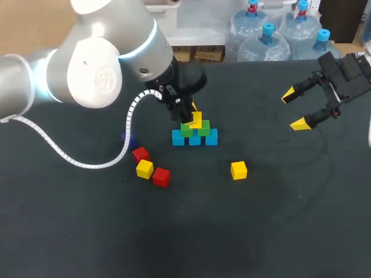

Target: Place the blue cubes, place green cubes on the blue cubes, place the yellow cubes on the green cubes, then place the red cubes on the yellow cubes, and place purple cube on the red cubes.

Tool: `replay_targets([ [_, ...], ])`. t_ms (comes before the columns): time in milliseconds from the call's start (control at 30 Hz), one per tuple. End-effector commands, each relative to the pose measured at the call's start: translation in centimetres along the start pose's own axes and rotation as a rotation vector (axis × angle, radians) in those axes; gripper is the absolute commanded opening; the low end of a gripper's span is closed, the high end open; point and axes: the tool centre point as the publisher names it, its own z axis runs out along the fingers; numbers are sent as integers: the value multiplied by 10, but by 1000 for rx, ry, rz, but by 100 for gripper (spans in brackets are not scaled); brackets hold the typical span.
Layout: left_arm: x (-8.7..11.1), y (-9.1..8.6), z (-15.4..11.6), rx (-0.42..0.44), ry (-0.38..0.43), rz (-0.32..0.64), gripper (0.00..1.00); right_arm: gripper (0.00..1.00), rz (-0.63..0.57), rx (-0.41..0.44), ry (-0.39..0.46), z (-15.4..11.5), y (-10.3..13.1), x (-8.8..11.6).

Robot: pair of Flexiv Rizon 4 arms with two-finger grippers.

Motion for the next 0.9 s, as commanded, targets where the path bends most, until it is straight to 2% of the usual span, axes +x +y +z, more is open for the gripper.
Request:
replay_targets([
  [33,-1,3,1,4,4,1,25,100,-1,0,-1,1,-1,0],
  [267,0,3,2,7,4,2,29,100,-1,0,-1,1,-1,0],
  [433,0,3,2,8,3,1,38,100,-1,0,-1,1,-1,0],
  [900,0,5,2,9,5,2,42,100,-1,0,-1,1,-1,0],
])
